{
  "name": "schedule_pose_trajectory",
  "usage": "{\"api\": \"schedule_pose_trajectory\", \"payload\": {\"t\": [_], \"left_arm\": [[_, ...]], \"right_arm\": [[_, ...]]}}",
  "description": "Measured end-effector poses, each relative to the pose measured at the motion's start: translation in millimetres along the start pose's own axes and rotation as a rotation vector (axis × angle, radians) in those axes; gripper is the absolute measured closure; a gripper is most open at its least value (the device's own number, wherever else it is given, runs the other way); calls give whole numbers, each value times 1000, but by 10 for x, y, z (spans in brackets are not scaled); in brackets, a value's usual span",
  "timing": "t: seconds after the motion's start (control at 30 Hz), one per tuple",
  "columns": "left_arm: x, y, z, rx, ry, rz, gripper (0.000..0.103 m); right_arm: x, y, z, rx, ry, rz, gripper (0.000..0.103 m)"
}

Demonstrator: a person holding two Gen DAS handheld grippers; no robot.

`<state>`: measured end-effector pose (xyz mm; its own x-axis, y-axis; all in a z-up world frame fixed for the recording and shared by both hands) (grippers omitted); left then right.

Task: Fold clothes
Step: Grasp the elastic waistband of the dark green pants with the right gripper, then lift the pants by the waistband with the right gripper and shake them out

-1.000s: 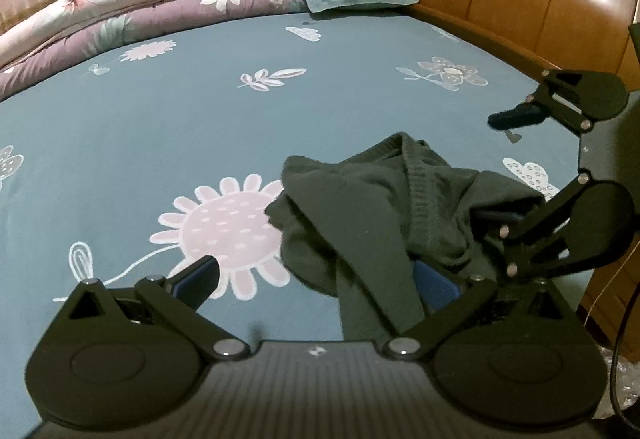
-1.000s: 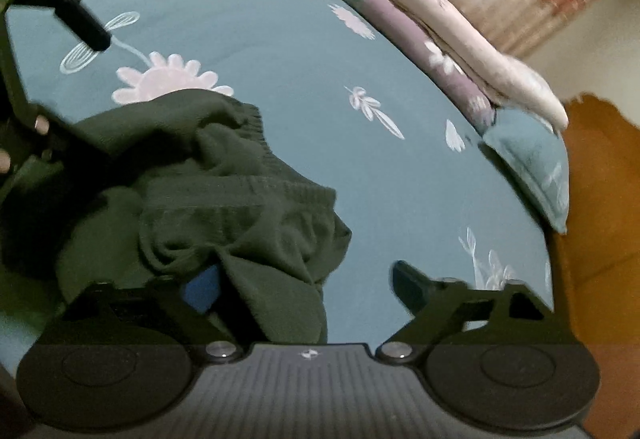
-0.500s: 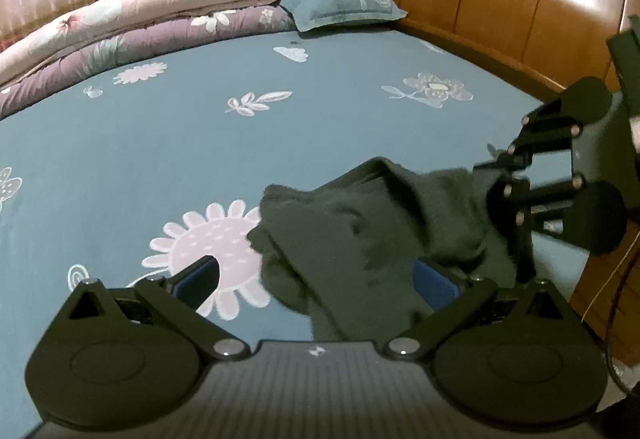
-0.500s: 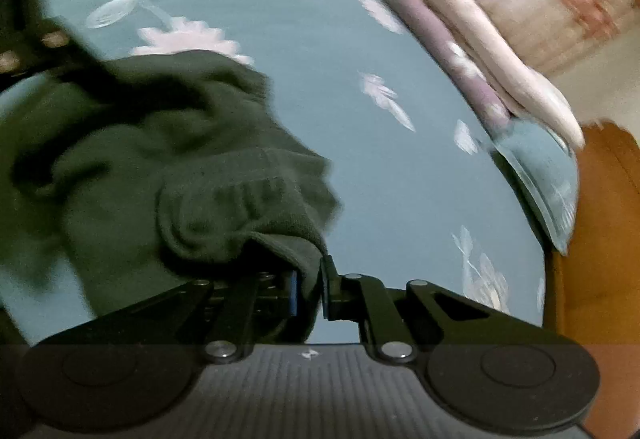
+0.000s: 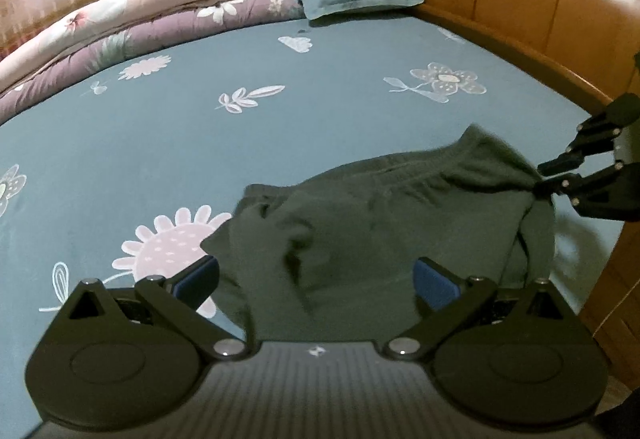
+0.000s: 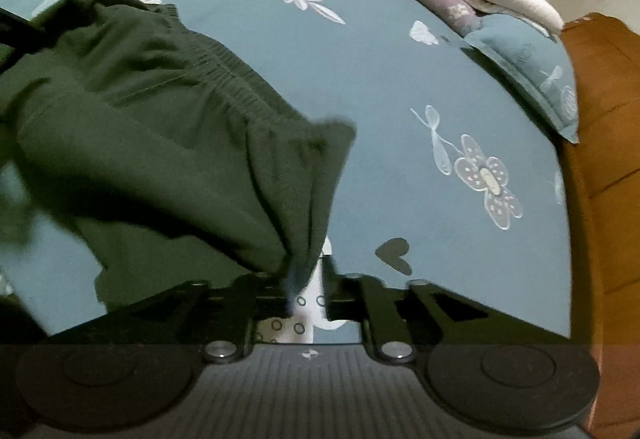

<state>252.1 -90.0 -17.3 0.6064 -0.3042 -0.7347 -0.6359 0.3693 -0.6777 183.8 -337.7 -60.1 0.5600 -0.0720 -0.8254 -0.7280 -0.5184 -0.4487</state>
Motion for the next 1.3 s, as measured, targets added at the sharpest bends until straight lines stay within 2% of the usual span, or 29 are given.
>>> {"api": "schedule_pose_trajectory", "payload": {"t": [0.1, 0.17, 0.2, 0.3, 0.4, 0.5, 0.53, 0.63, 0.77, 0.87, 0.9, 0.93, 1.07, 1.2, 1.3], "left_arm": [[15, 34, -48, -31, -24, 10, 1], [16, 62, -67, -53, -41, 19, 1], [8, 73, -73, -62, -50, 21, 1], [-18, 102, -87, -89, -76, 26, 1], [-50, 129, -90, -113, -101, 28, 1], [-57, 158, -92, -136, -123, 36, 1], [-58, 170, -99, -141, -130, 39, 1], [-58, 204, -120, -153, -143, 47, 1], [-27, 209, -142, -160, -145, 56, 1], [8, 179, -171, -162, -144, 58, 1], [15, 179, -178, -161, -144, 59, 1], [20, 172, -195, -157, -145, 60, 1], [-4, 135, -257, -141, -147, 52, 1], [-37, 89, -281, -140, -156, 33, 1], [-17, 75, -280, -150, -155, 33, 1]], "right_arm": [[-128, -94, -129, -35, -68, -80, 69], [-181, -244, -209, -48, -122, -145, 56], [-184, -328, -241, -50, -155, -171, 54], [-77, -619, -274, -72, -289, -244, 53], [165, -874, -187, -96, -424, -256, 53], [446, -1037, -14, -148, -510, -233, 64], [557, -1071, 33, -166, -520, -221, 70], [831, -1093, 95, -185, -546, -177, 71], [970, -1023, 97, -176, -569, -162, 71], [929, -954, 105, -192, -569, -168, 71], [922, -940, 109, -196, -571, -163, 73], [904, -928, 115, -203, -572, -163, 82], [776, -908, 118, -231, -564, -195, 88], [694, -992, -19, -190, -526, -240, 89], [798, -1057, -88, -154, -523, -222, 88]]}}
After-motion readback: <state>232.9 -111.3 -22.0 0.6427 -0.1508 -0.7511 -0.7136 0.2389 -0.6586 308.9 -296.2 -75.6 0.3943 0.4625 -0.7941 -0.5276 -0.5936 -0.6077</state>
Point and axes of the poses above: each gripper's, at about its wrist camera, not at the fingertips, and x roughly the way its jaws point, z to its left, y to its underside, the point moved 1 cm from there along x, roughly the way its jaws point, and after that the axes turned 1 degree about -y, right-handed, at the moved point
